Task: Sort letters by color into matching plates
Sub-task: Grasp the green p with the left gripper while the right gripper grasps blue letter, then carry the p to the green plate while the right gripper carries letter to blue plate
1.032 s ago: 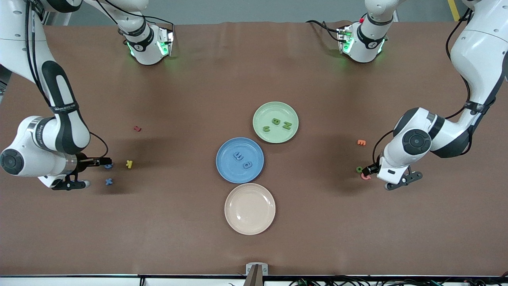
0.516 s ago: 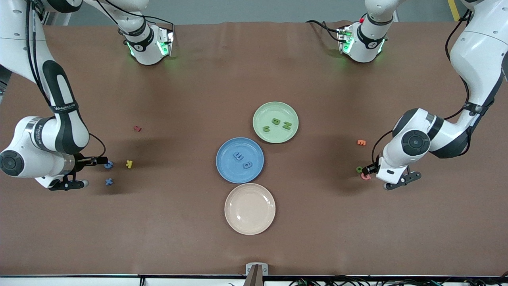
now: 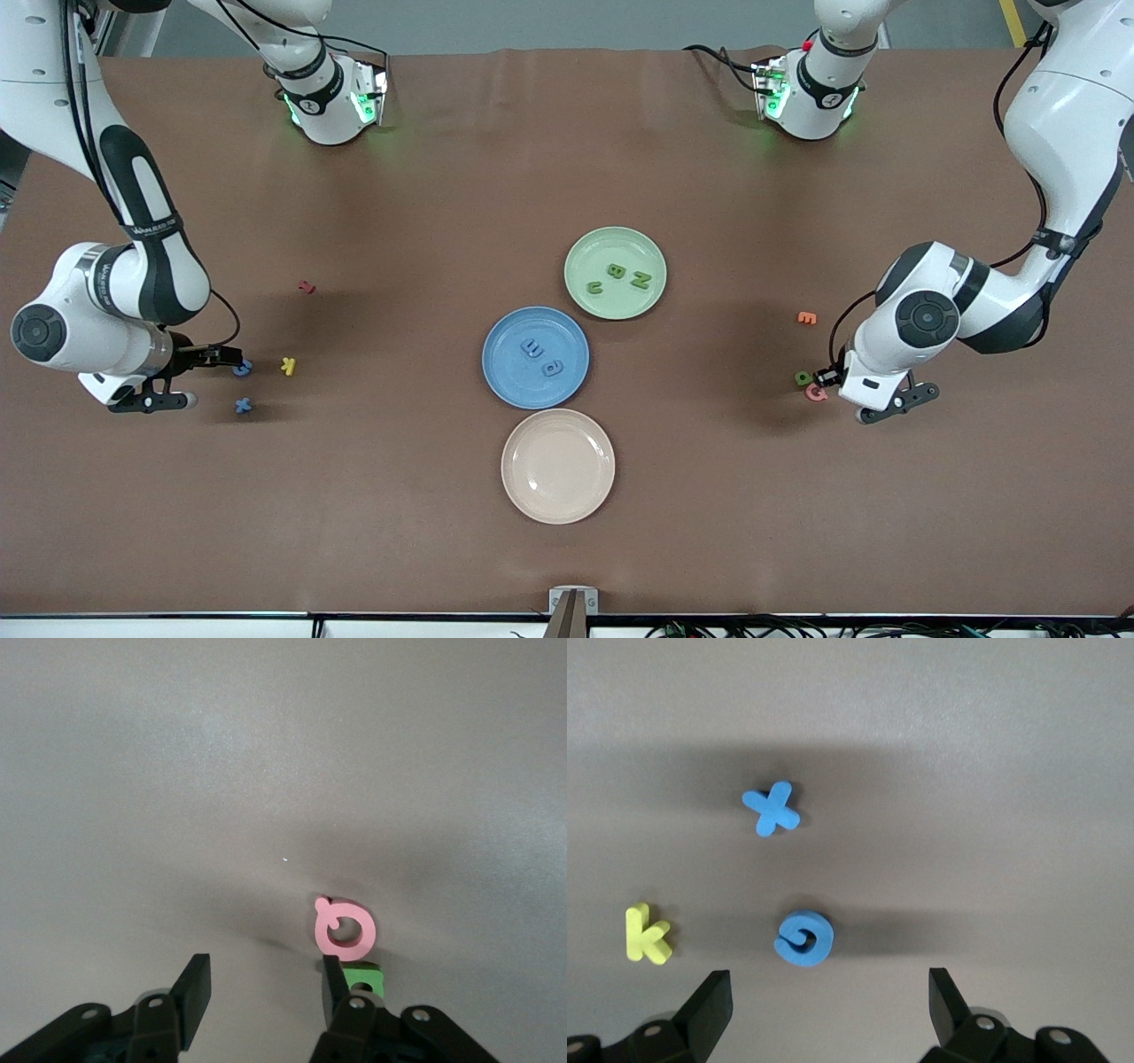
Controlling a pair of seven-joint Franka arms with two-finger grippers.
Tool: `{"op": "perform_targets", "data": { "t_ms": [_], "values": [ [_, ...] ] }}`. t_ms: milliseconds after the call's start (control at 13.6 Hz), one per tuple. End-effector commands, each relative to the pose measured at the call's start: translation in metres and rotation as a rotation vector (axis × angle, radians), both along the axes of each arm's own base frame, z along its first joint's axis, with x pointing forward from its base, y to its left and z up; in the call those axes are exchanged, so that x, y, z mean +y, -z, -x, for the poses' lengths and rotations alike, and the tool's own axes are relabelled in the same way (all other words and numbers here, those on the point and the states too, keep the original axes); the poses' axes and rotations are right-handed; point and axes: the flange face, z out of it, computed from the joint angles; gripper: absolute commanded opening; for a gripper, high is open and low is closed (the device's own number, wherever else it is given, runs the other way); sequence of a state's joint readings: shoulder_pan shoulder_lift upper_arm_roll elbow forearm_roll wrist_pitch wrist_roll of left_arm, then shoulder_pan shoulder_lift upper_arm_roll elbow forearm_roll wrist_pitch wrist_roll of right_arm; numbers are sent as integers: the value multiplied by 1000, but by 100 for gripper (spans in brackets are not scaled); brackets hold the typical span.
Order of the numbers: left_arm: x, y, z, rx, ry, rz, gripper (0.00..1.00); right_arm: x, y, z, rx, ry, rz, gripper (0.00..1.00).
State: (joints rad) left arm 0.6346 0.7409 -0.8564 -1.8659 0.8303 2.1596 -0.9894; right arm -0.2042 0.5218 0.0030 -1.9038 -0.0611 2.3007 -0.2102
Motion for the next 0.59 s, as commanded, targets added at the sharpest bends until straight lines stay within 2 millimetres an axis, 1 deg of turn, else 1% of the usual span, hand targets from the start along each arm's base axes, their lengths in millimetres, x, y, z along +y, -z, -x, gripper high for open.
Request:
{"op": "perform_targets", "data": {
  "t_ms": [0, 147, 221, 368, 516],
  "values": [
    [-5, 4, -2, -5, 10, 4, 60, 4, 8, 20, -50, 8, -7, 97],
    [-10, 10, -1, -22, 15, 40, 60, 13, 25, 30, -107, 0, -1, 95],
    [-12, 12, -1, -30, 17, 56, 60, 12, 27, 30, -113, 1, 0, 95],
    [-16, 16, 3, -37, 21, 74, 61, 12, 27, 28, -119, 1, 1, 89],
    [-18, 19, 6, -31, 26, 77, 61, 12, 27, 27, -121, 1, 1, 80]
  ]
}}
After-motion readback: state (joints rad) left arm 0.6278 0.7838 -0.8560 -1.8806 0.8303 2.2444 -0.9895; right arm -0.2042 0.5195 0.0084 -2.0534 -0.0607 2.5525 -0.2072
